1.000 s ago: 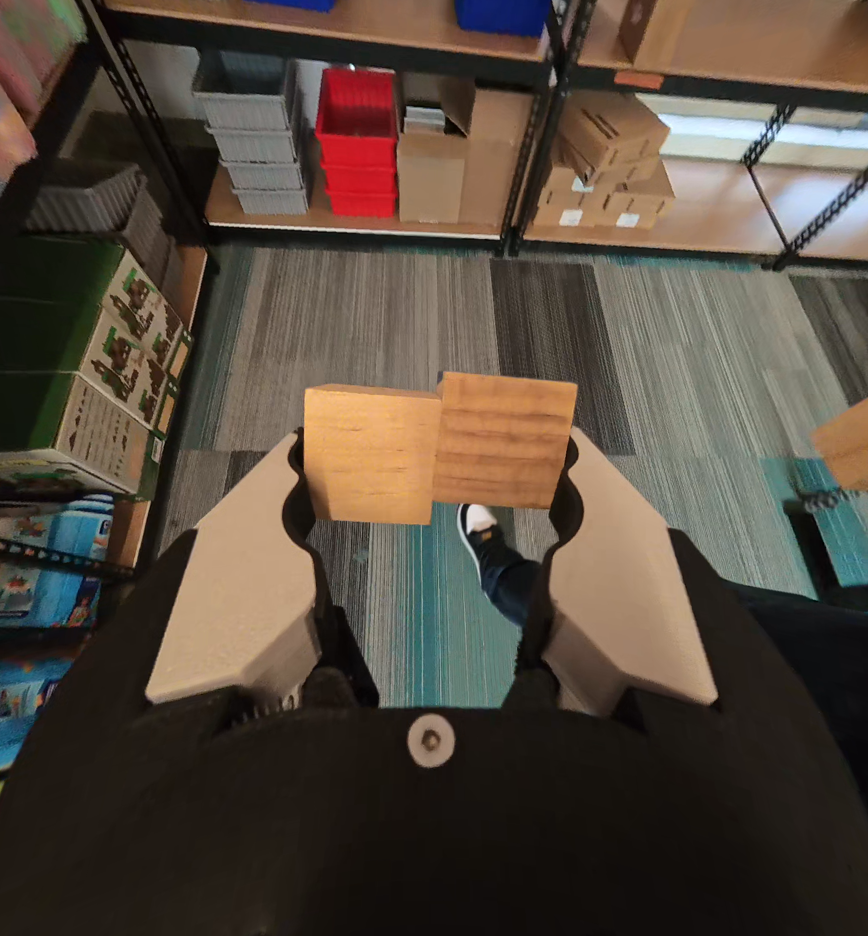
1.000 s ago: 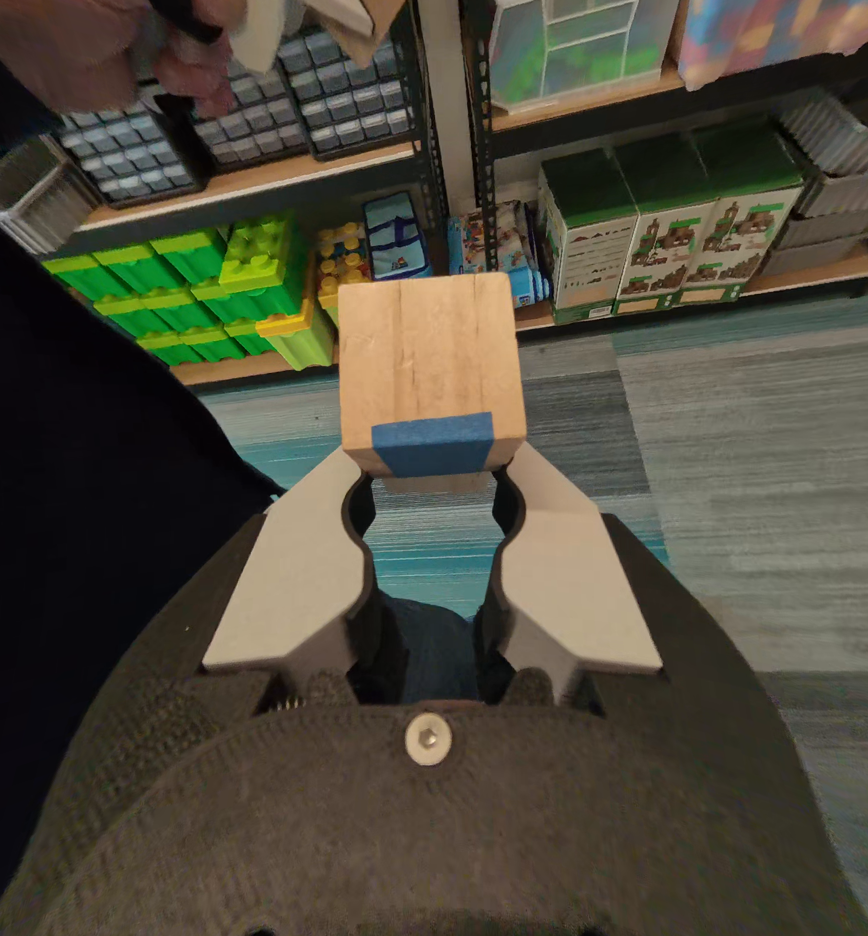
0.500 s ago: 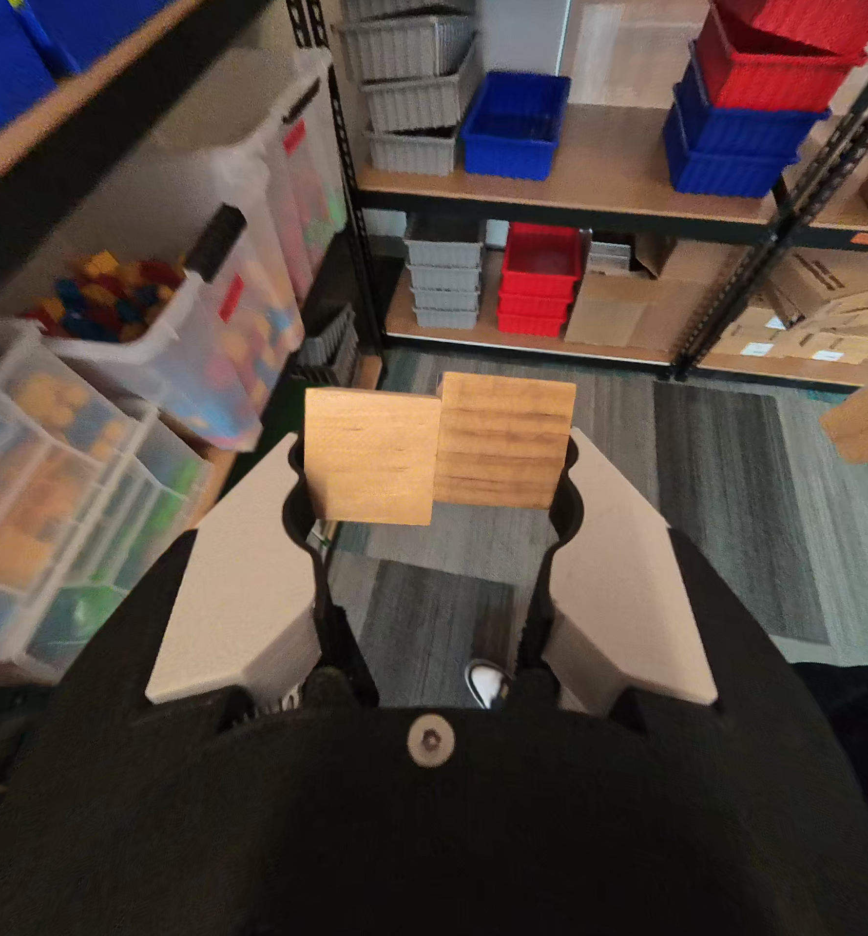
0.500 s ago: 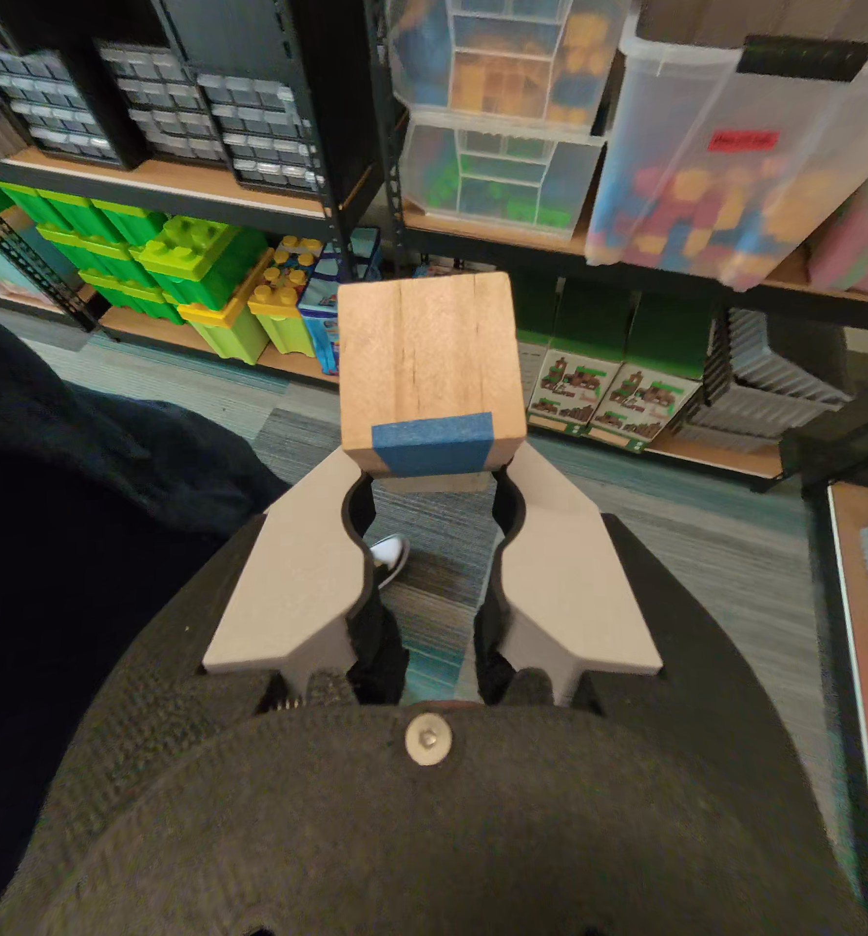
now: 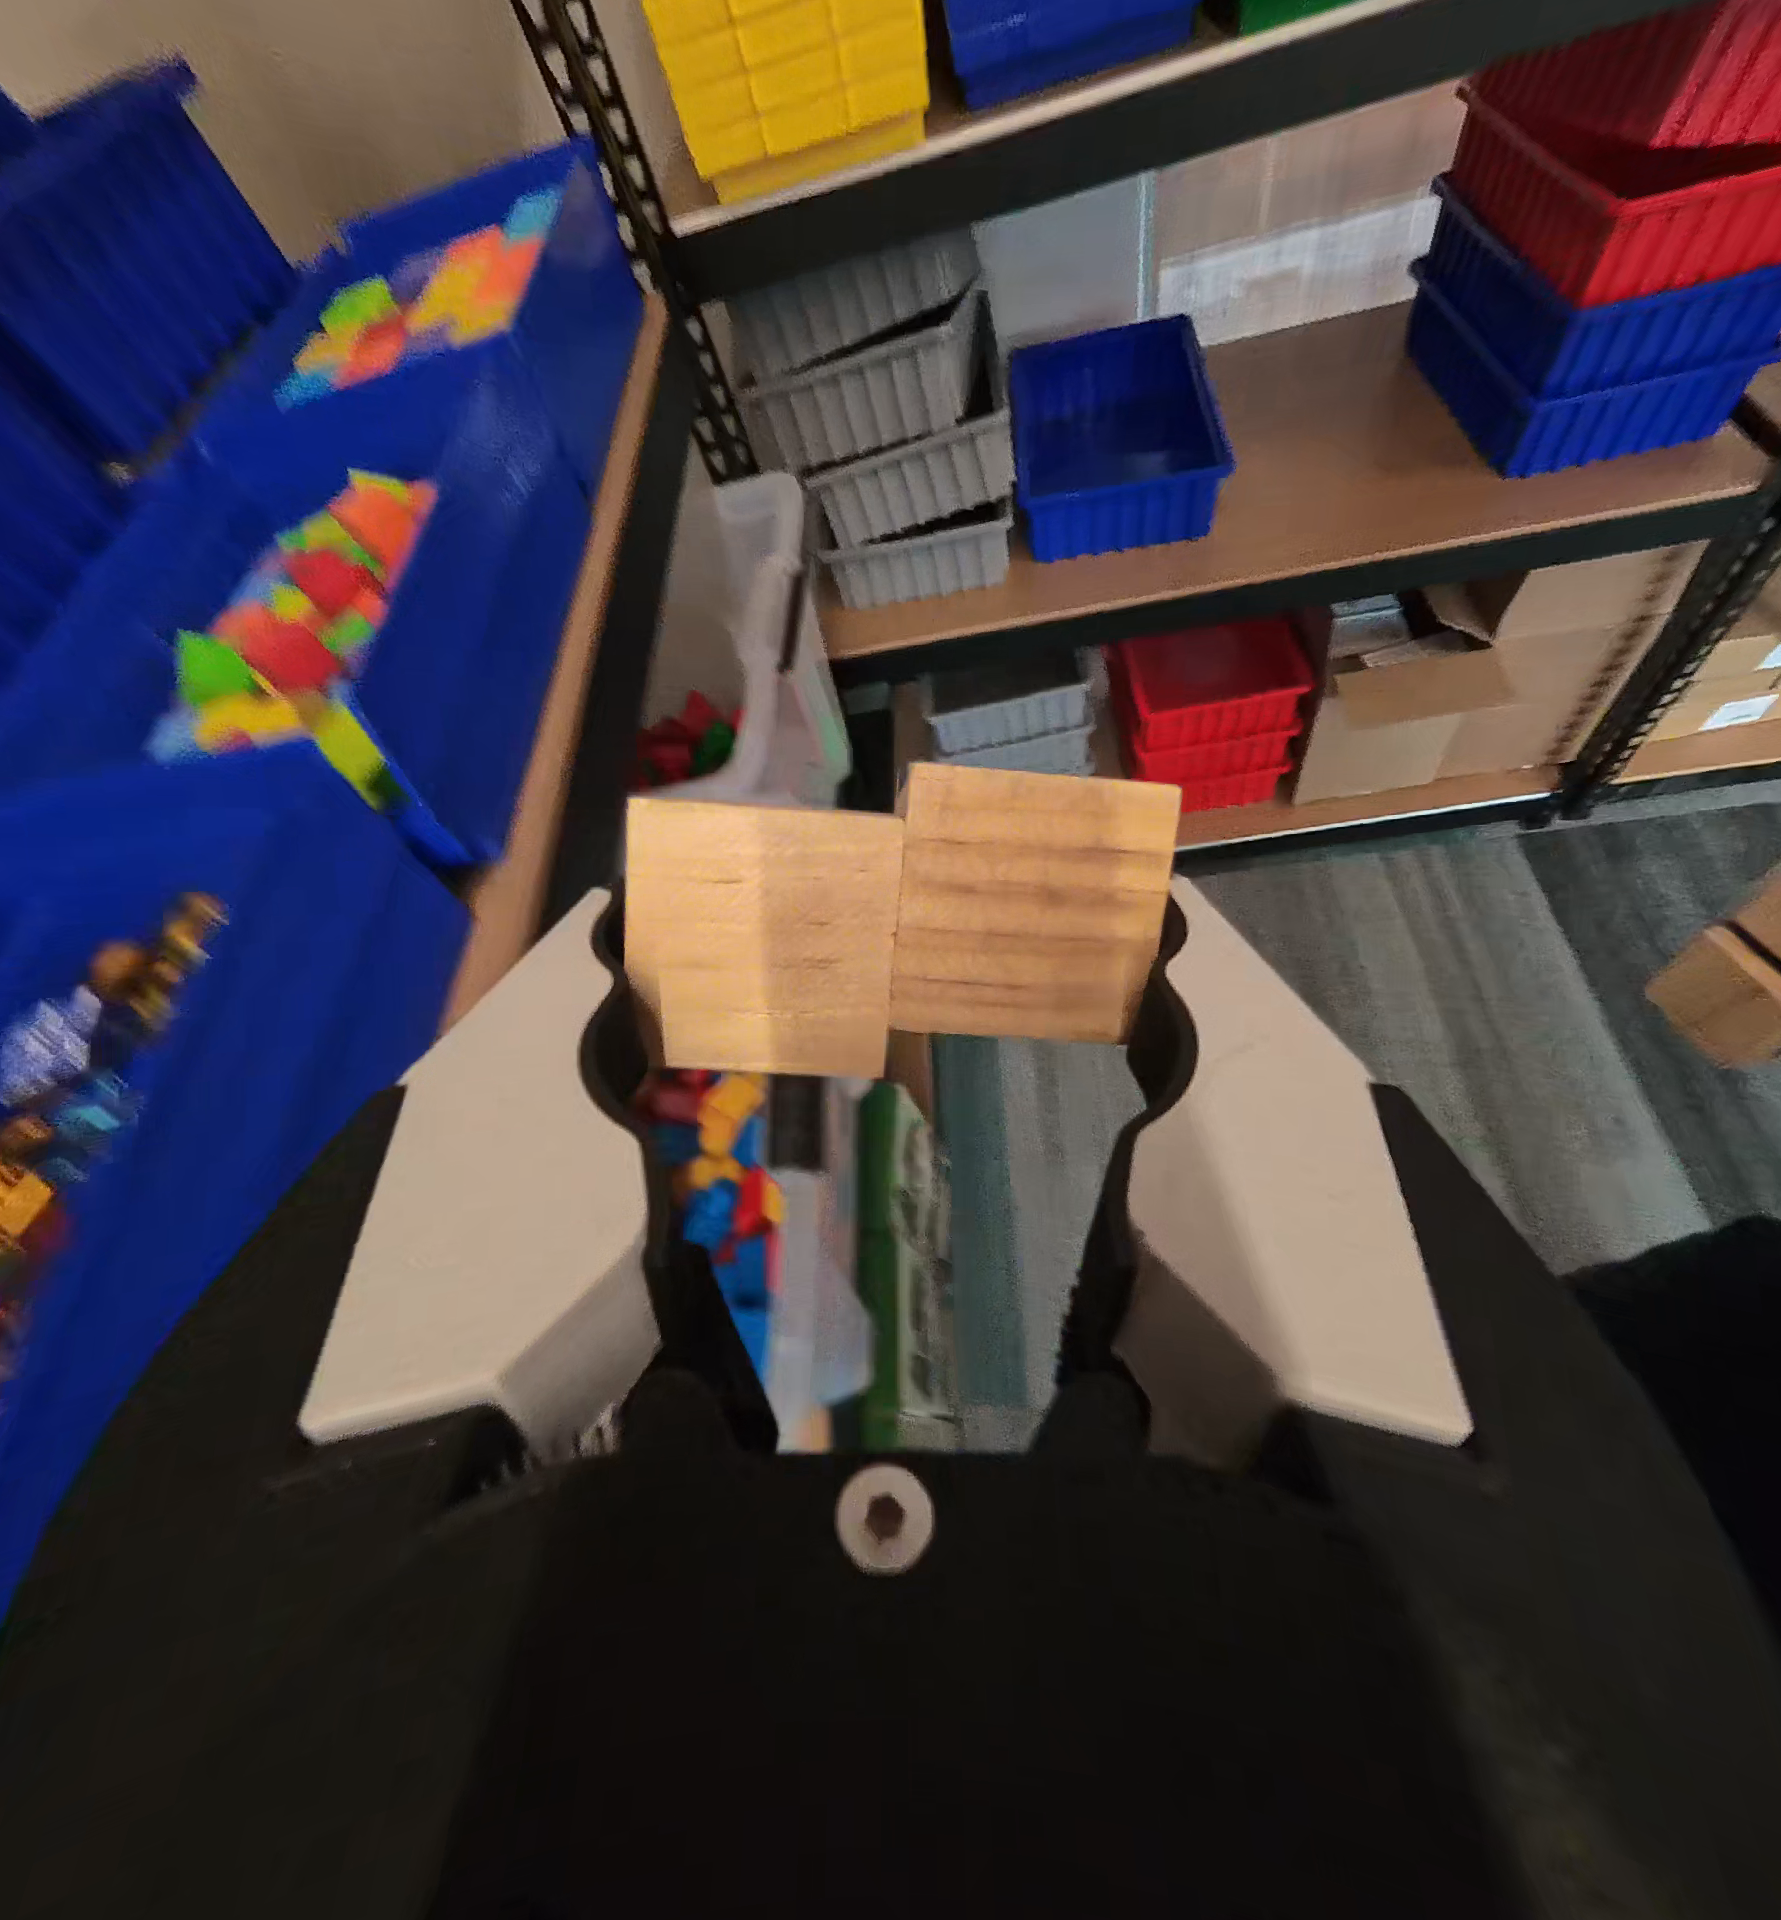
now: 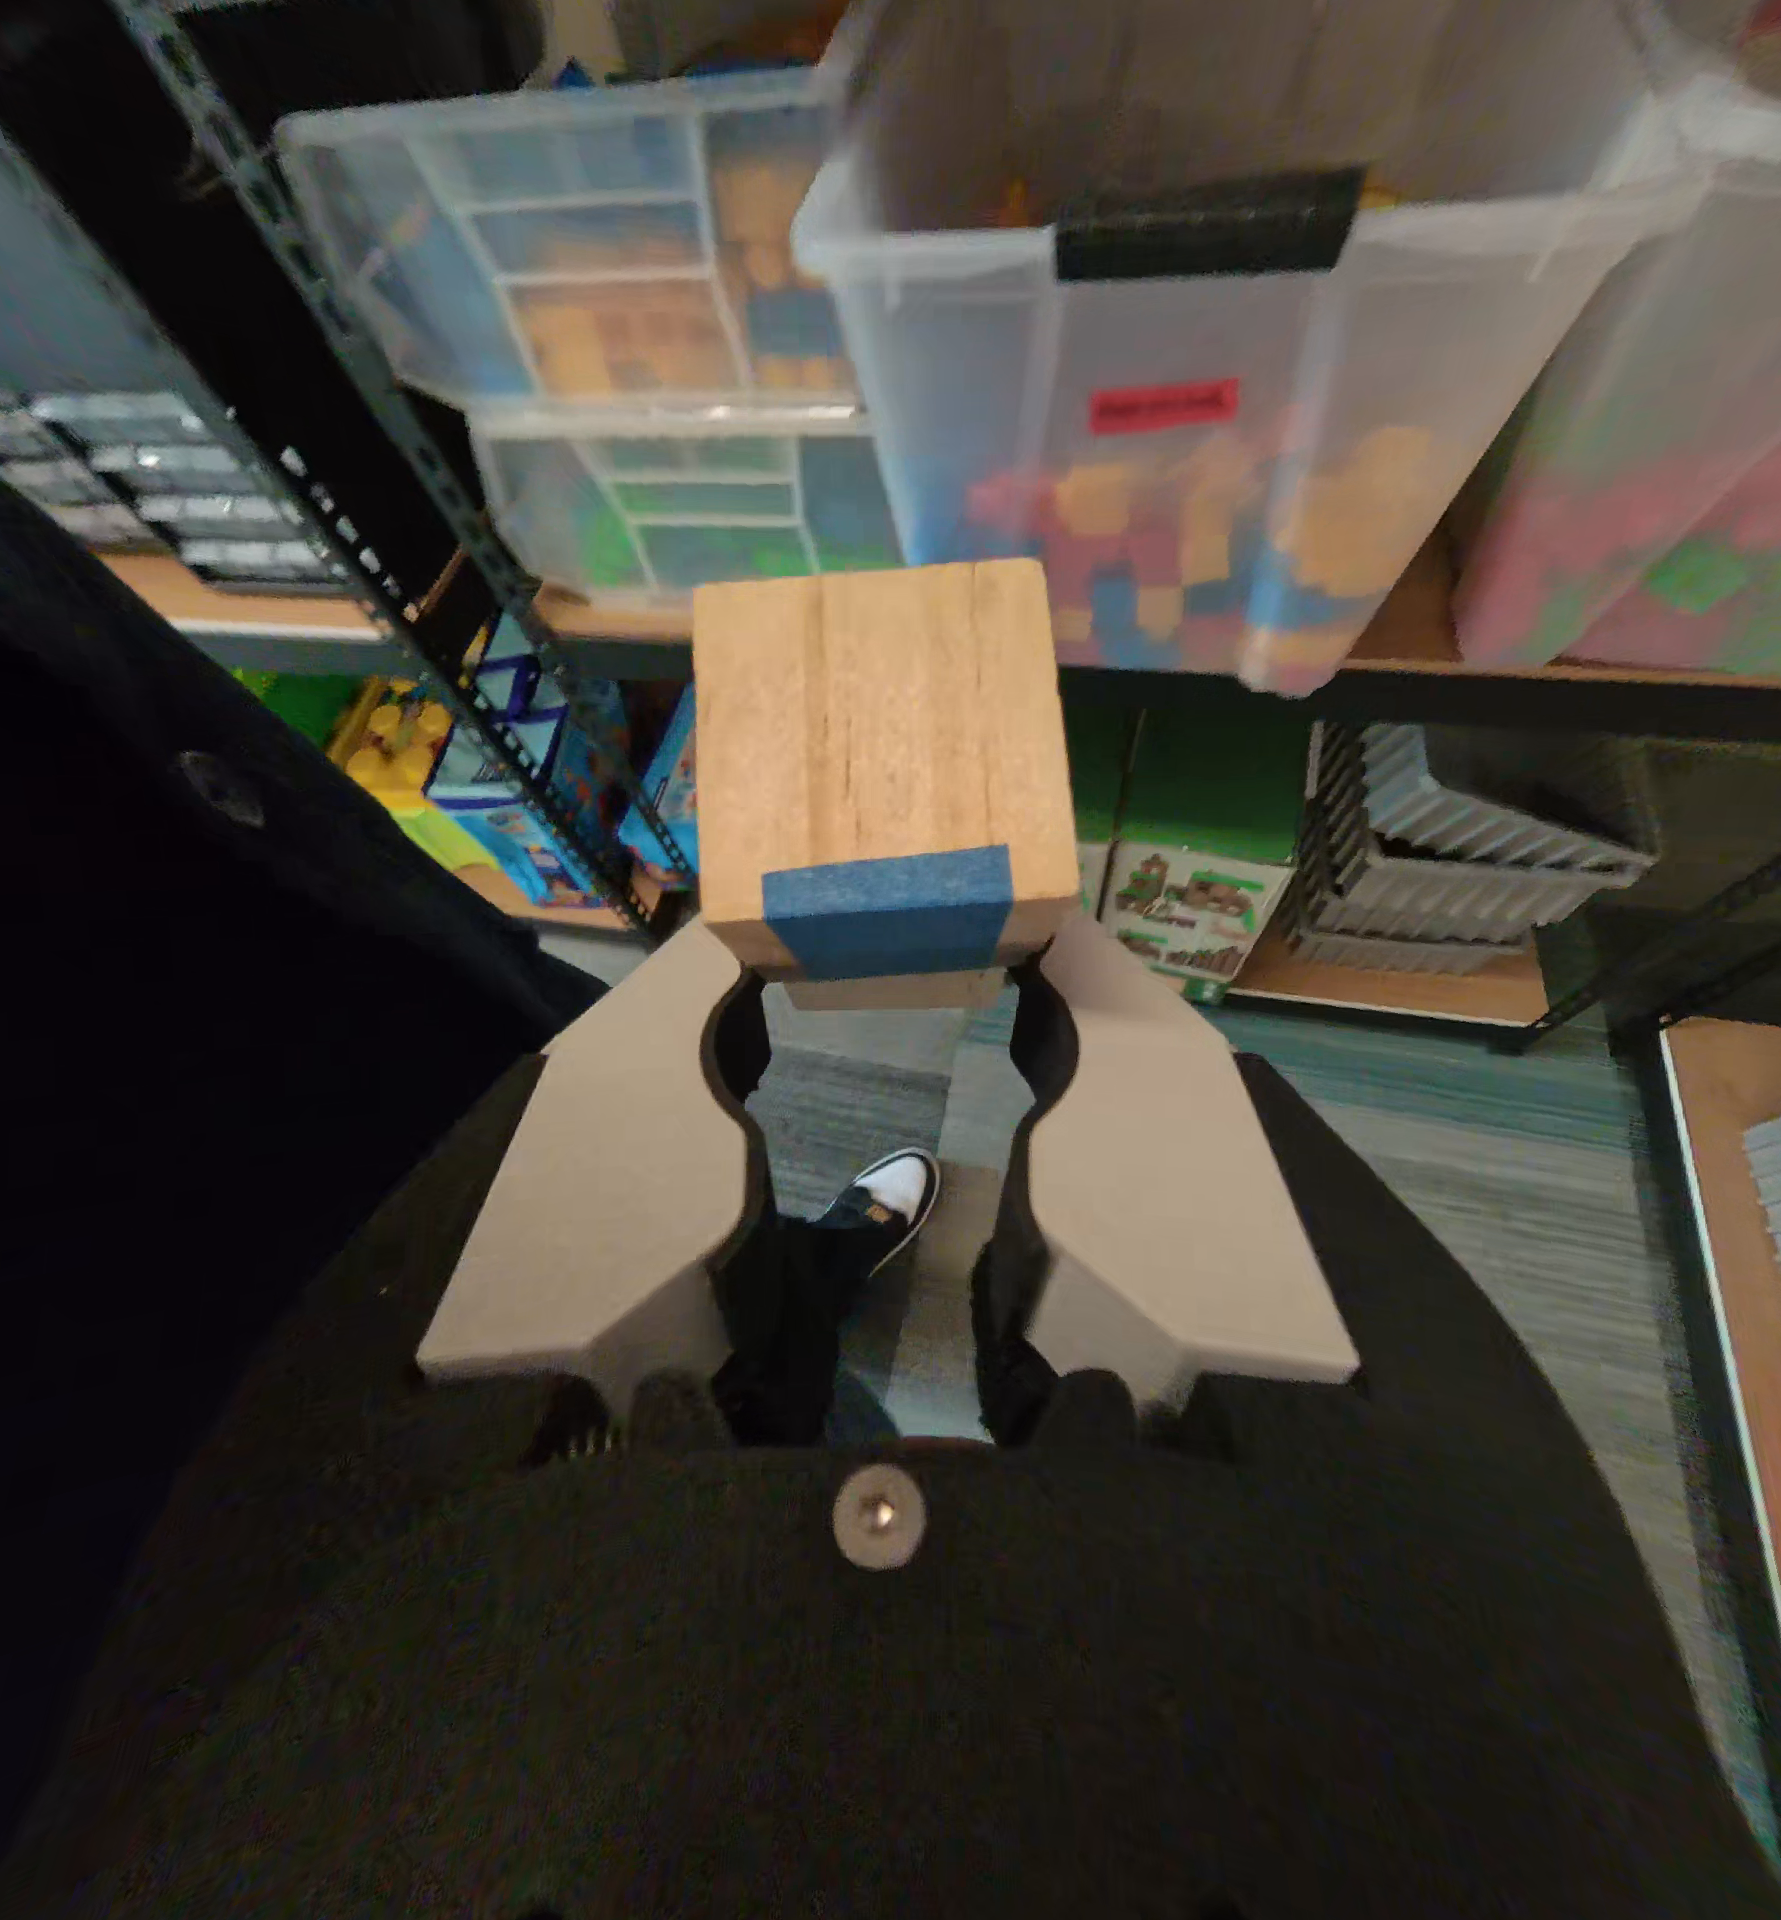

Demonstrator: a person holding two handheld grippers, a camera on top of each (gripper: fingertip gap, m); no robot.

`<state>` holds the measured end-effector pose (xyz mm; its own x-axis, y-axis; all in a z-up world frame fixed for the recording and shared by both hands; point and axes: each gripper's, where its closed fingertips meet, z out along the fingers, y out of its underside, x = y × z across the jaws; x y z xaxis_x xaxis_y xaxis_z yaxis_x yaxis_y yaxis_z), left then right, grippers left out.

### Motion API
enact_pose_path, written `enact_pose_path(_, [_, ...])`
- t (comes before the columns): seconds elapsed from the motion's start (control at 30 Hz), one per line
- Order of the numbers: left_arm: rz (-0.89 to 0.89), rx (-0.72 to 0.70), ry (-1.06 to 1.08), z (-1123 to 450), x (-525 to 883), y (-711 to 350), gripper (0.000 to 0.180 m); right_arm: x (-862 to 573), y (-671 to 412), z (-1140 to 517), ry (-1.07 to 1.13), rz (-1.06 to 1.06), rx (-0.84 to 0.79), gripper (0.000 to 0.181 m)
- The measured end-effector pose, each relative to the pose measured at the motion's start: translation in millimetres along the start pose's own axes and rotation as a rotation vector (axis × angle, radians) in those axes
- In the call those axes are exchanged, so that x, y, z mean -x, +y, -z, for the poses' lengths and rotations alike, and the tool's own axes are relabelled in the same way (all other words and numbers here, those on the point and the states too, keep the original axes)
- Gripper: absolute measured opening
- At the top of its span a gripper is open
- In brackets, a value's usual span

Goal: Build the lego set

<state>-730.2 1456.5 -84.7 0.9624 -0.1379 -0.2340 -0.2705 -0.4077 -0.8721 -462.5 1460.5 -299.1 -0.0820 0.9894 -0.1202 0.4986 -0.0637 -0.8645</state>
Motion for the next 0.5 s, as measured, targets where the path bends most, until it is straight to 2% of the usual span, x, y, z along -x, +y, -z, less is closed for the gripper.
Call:
enact_pose_path(0.13, [-0.106,-0.016,-0.007,-45.1,70.8,-61.7,0.094,-60.1,-42.2,-30.8,0.002,0.002,-0.021,0.043])
enact_pose_path(0.33, [-0.246,0.035,-0.077,-135.5,175.1,-121.9,0.095,-160.5,-80.4,-70.6,-0.042,0.031,-0.025,0.043])
enact_pose_path(0.5, [-0.220,0.077,-0.188,-221.4,287.1,-159.3,0.095,-265.5,-102.7,-99.7,-0.100,0.075,-0.018,0.043])
